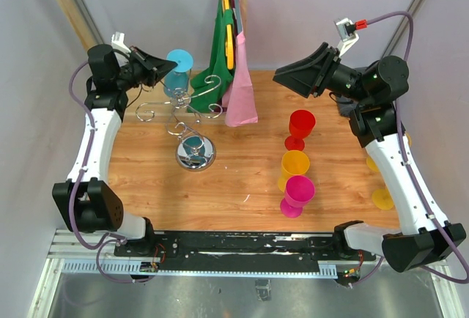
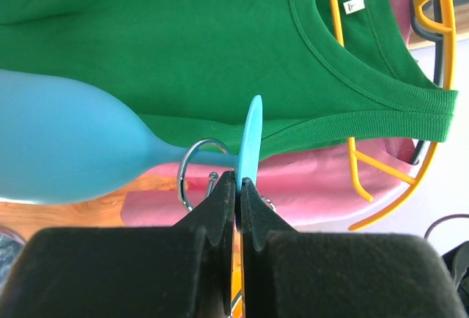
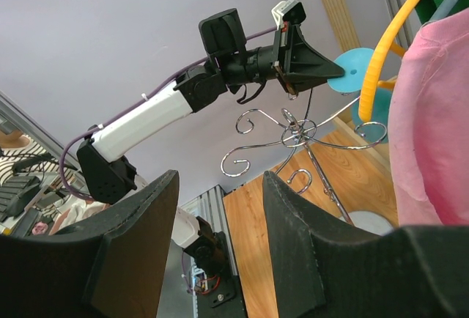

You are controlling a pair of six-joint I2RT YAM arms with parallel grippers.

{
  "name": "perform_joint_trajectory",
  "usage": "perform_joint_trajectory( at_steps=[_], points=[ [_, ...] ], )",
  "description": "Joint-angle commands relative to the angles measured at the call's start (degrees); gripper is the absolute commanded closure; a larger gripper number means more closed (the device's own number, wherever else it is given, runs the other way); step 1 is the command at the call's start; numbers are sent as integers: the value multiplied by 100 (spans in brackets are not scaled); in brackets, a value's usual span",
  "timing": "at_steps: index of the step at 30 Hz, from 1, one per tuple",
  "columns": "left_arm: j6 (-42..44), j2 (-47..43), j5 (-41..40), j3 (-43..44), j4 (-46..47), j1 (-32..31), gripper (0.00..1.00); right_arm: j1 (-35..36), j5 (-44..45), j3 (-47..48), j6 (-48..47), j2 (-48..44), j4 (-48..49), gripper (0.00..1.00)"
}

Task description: Place the wine glass upside down on the wine glass rack

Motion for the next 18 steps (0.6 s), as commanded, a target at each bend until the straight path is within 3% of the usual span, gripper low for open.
perform_joint_trajectory(
  at_steps=[1,13,18],
  points=[
    [238,-338,-221,153,-246,146,100,-67,41,-63,29,7,290,49],
    [186,-597,-149,-96,-294,167,98,-63,36,-7,70,20,307,49],
    [274,-656,-94,-90,-398,173,88,-59,31,1,90,0,302,49]
  ],
)
